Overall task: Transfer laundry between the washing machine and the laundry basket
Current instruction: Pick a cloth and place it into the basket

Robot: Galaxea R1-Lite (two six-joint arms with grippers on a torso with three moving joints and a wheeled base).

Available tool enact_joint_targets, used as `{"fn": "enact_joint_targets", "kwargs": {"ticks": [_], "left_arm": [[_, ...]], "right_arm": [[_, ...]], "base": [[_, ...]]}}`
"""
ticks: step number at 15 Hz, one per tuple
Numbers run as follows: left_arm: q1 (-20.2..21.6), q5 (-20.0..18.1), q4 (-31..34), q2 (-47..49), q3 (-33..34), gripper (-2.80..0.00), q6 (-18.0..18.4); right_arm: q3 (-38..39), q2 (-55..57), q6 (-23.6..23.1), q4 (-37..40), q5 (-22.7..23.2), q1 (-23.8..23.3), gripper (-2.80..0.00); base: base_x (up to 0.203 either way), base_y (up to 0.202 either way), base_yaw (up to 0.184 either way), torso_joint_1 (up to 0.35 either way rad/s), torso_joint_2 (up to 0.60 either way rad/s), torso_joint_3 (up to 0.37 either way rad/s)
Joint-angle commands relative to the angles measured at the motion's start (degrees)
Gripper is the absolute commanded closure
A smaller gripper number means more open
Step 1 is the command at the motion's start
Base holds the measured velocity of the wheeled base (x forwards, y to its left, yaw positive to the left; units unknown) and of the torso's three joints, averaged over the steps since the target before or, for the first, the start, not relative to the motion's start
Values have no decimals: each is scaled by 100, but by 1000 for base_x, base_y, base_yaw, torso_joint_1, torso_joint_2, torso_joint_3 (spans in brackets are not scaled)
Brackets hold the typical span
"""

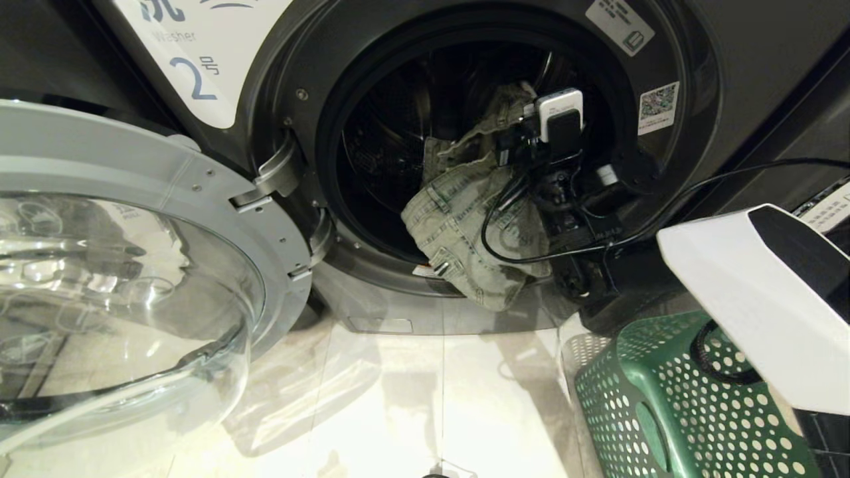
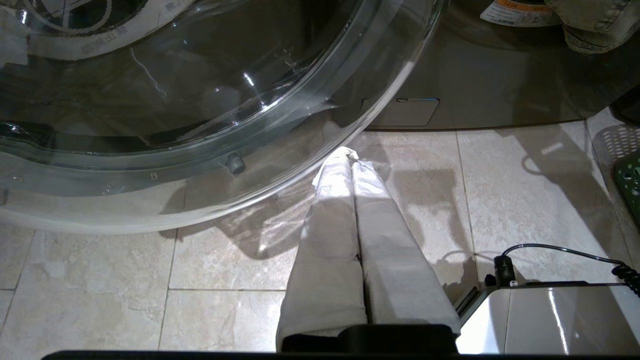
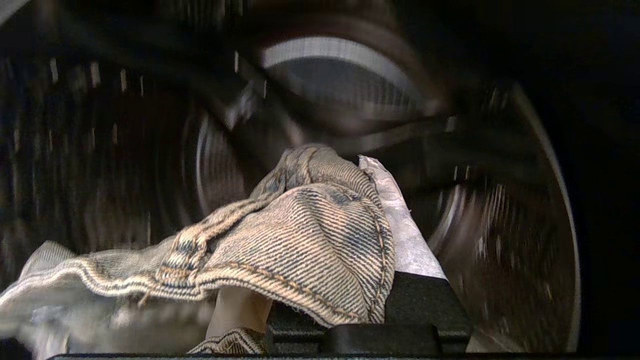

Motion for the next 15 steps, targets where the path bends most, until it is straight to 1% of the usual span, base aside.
{"fn": "enact_joint_targets", "kwargs": {"ticks": [1,2,4,6,10,12,13,15], "left_arm": [[4,1,-1,9,0,0,0],[4,1,-1,9,0,0,0],[4,1,-1,9,0,0,0],[4,1,-1,9,0,0,0],[4,1,-1,9,0,0,0],[4,1,-1,9,0,0,0],[4,1,-1,9,0,0,0],[4,1,-1,9,0,0,0]], "right_arm": [[-651,510,-65,-155,18,86,0],[-903,639,-105,-174,60,103,0],[-1102,745,-160,-196,333,107,0],[-1294,805,-162,-197,422,106,0],[-1145,788,-151,-140,378,106,0],[-974,707,-120,161,359,76,0],[-1024,700,-115,272,373,50,0],[-1039,700,-119,313,385,45,0]], "base": [[0,0,0,0,0,0],[0,0,0,0,0,0],[0,0,0,0,0,0],[0,0,0,0,0,0],[0,0,0,0,0,0],[0,0,0,0,0,0],[0,0,0,0,0,0],[0,0,0,0,0,0]]}}
